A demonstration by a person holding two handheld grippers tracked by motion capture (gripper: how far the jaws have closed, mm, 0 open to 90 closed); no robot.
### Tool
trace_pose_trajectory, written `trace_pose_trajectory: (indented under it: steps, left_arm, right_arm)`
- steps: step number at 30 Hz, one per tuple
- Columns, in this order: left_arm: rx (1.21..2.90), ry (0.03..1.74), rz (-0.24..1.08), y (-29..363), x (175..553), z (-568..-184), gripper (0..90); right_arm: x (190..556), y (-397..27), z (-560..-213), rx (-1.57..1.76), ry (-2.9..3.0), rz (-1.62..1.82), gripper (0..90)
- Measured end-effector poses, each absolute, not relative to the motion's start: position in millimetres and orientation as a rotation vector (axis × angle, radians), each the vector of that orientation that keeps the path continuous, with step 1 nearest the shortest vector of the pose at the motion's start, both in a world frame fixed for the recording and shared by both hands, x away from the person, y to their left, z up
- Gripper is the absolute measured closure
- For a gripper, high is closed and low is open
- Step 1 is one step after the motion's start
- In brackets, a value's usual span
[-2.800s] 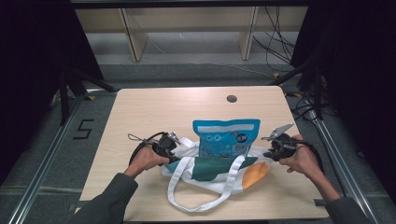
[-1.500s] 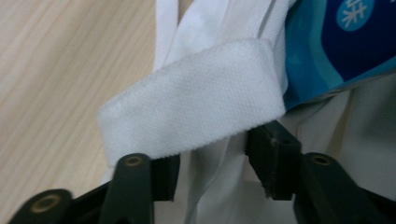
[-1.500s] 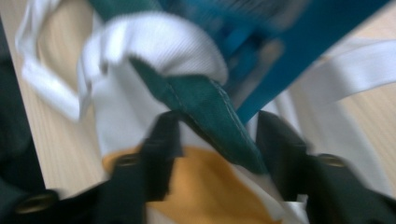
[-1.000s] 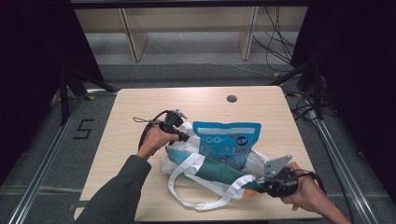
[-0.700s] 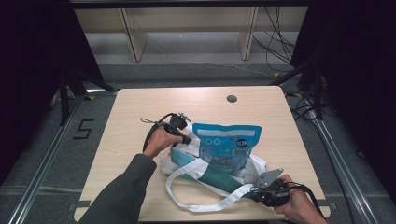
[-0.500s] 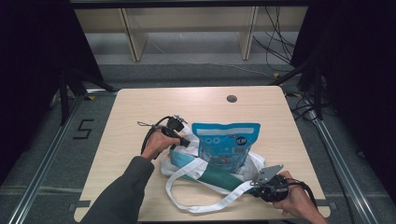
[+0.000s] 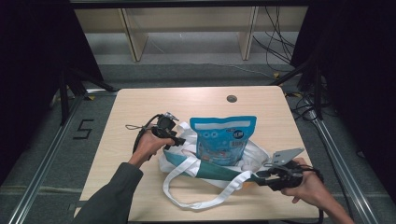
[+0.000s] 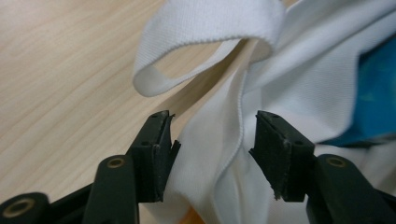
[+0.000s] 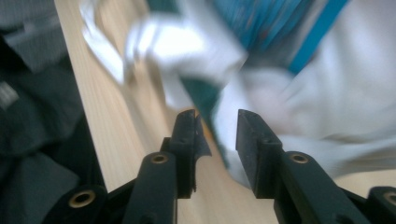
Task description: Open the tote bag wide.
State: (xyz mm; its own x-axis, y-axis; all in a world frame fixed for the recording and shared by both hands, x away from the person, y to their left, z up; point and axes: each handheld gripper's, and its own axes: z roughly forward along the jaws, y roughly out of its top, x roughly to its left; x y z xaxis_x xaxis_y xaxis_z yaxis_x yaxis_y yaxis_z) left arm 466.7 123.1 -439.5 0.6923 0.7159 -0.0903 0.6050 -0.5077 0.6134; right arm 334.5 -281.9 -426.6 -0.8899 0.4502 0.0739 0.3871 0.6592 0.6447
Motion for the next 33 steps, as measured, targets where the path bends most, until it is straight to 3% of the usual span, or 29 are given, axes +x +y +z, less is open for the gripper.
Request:
trace_pose_trajectory:
  steps: [5,10,16,22,23,33]
  left_arm:
    - [2.219,1.019,0.259,131,448,-424,40.2]
    - [2.237,0.890,0.252,131,424,-412,39.1]
    - [2.234,0.837,0.120,117,396,-409,37.2]
    - [2.230,0.752,0.097,110,396,-411,40.7]
    - [2.196,0.731,0.028,110,397,-410,39.6]
    - [2.349,0.640,-0.031,81,392,-423,40.2]
  right_arm:
    - [338,-293,-393,0.754,2.636,1.146,64.3]
    - [359,-291,-371,0.824,2.549,1.104,60.1]
    - [401,-270,-393,0.958,2.582,0.959,55.9]
    - [422,-262,-408,0.987,2.676,0.869,58.9]
    - [427,-261,-412,0.946,2.681,0.865,60.2]
    - [432,-258,-416,0.941,2.708,0.850,61.0]
